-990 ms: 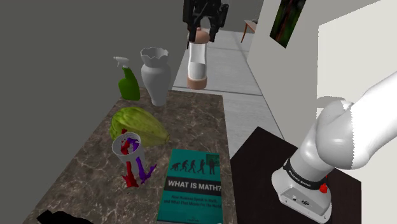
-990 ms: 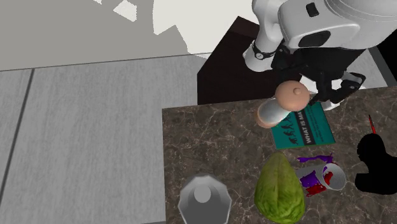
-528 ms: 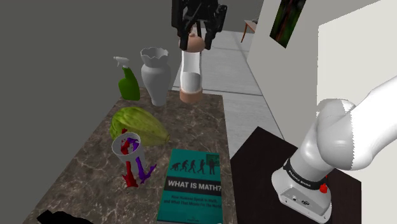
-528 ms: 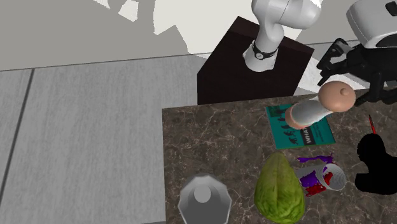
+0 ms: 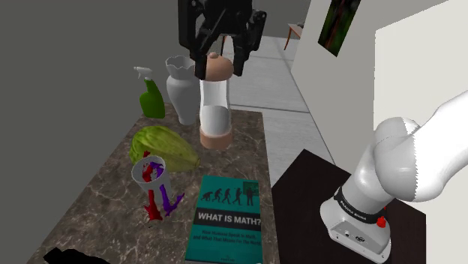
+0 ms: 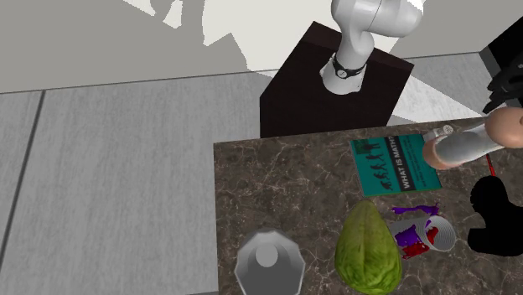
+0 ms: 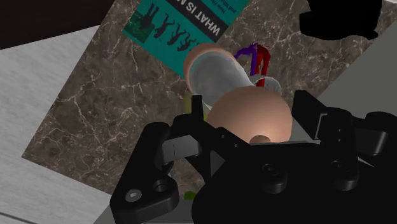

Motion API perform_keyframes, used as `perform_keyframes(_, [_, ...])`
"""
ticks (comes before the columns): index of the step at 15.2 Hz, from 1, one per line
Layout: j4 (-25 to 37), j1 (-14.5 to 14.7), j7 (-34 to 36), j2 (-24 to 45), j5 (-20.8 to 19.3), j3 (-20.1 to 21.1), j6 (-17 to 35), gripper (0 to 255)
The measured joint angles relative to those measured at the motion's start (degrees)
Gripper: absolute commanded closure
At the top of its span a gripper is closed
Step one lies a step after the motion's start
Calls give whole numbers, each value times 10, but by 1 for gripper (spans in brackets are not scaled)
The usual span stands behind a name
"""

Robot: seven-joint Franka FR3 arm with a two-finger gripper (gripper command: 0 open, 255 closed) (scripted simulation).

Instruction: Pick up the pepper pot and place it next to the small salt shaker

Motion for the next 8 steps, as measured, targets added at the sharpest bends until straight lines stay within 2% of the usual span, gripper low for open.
perform_keyframes(8, [33, 29, 118, 34, 7, 92, 23, 255])
